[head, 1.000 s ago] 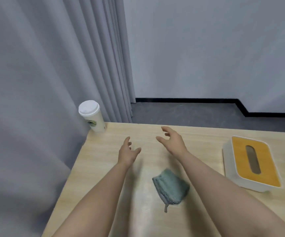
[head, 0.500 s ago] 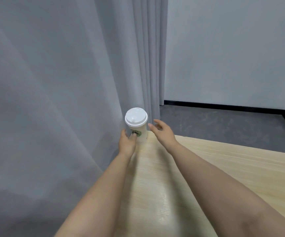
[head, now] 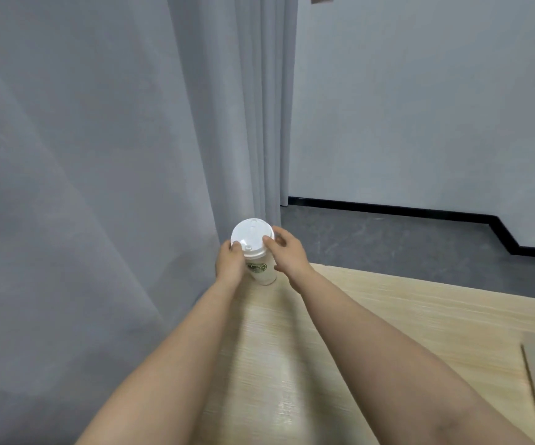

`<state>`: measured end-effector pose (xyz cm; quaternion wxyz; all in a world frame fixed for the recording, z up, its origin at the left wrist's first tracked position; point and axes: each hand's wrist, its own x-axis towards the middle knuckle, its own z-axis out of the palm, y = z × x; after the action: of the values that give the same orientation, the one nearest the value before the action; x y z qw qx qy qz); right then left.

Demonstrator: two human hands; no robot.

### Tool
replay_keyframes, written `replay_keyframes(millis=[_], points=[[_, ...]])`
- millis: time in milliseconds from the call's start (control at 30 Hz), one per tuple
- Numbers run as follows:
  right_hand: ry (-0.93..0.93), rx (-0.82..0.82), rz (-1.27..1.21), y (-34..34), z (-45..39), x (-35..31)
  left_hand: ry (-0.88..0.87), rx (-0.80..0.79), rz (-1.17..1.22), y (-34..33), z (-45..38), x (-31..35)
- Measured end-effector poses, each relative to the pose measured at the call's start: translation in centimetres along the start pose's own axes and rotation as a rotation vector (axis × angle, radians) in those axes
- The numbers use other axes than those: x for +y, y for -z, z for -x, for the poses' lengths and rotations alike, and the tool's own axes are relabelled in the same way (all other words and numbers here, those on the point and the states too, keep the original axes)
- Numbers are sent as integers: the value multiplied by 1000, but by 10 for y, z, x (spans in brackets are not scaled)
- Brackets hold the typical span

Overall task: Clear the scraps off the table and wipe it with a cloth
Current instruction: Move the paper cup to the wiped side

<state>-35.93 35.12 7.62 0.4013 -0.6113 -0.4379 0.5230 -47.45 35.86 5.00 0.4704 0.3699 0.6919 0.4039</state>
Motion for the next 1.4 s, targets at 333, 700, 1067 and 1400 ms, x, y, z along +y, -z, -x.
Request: replay_keyframes(millis=[333,700,1067,1400], points=[[50,253,-107,111,84,15,-185,-233,86,-62,120,24],[169,507,-89,270,251,54,-335,-504,12,-157,296,14],[67,728,-208,397,357,134,-193,-802,-83,-270,411,-26],[38,870,-286,457,388,182,-62,-921,-106,-349,457,-48]])
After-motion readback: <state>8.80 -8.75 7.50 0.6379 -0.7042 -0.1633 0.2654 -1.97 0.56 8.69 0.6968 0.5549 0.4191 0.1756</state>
